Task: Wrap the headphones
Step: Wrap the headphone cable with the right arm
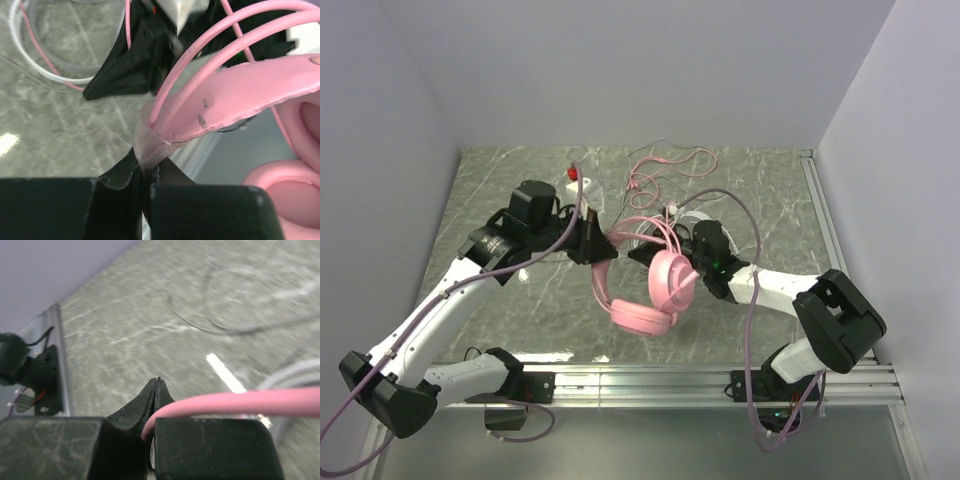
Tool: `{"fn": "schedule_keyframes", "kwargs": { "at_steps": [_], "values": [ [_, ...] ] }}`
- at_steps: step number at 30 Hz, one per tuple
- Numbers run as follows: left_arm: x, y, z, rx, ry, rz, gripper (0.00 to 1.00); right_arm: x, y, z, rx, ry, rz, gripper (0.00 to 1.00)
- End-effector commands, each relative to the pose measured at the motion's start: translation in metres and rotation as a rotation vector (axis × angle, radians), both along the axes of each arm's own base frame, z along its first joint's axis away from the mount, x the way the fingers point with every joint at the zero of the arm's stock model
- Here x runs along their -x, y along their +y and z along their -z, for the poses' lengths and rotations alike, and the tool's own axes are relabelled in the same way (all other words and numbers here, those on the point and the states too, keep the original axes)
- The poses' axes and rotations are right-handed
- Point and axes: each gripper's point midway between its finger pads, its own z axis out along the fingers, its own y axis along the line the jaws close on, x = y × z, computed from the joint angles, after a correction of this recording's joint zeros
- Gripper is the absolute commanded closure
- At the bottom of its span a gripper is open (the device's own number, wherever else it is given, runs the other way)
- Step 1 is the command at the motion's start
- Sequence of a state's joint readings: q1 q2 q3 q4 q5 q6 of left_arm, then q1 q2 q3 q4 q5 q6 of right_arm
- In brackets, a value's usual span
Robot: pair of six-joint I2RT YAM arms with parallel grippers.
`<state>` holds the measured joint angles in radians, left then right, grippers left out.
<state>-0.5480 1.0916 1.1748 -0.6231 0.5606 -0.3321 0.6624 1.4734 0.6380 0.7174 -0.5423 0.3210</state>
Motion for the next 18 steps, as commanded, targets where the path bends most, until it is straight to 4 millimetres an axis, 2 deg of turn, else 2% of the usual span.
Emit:
{"fn": "schedule_keyframes", "kwargs": {
  "at_steps": [1,2,5,9,14,18],
  "values": [
    [0.028,-0.007,-0.013,-0.048,-0.136,0.103,1.0,-0.036,-0.023,-0.024,-0.007,0.03,0.139,1.0],
    [0.015,0.0,-0.007,-0.11,-0.177,0.021,1.0,-0.04,-0.028,-0.03,-0.011,0.021,0.154,1.0],
    [0.003,0.012,-0.005,-0.171,-0.239,-0.074,1.0,-0.048,-0.041,-0.036,0.014,0.009,0.197,1.0],
    [0.007,0.012,-0.012,-0.156,-0.293,-0.055,1.0,-0.051,-0.055,-0.031,0.071,0.004,0.246,1.0],
    [0.015,0.01,0.004,-0.229,-0.36,0.0,1.0,-0.055,-0.073,-0.04,0.107,-0.05,0.333,1.0],
    [0.011,0.014,0.015,-0.312,-0.414,-0.009,1.0,-0.061,-0.089,-0.045,0.132,-0.072,0.422,1.0]
  ]
}}
